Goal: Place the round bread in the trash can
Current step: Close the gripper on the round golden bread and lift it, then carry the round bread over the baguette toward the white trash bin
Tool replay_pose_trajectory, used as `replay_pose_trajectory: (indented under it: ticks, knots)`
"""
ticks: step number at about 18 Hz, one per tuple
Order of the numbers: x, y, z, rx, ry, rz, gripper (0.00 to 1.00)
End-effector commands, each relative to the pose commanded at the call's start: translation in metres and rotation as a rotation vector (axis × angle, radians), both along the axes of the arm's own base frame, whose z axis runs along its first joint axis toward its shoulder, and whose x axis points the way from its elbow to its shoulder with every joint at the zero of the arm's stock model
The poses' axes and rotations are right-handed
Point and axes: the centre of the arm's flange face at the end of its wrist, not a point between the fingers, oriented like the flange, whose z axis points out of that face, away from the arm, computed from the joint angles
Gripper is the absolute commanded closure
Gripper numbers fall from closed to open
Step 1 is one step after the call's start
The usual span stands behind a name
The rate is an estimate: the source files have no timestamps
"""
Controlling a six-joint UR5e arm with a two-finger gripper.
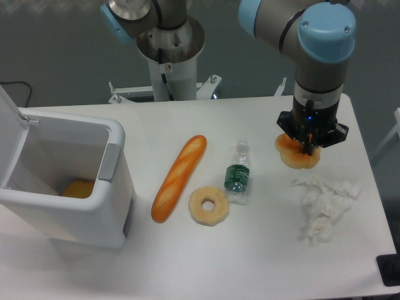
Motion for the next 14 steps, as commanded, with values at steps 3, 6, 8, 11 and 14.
replay_pose_trajectory:
  ticks: [3, 6, 8, 11, 14]
  knots:
    - [0.001, 0.003, 0.001, 0.002, 0.004, -0.005, 1.0]
    - [0.004, 0.007, 0.005, 0.014, 0.007, -0.012, 1.0]
    - [0.015, 0.014, 0.015, 0.034, 0.013, -0.031, 1.0]
    - [0.038, 0.024, 0.037, 0.073, 0.034, -0.054, 1.0]
    - [0.074, 0.032, 0.074, 0.138, 0.063, -0.066, 1.0]
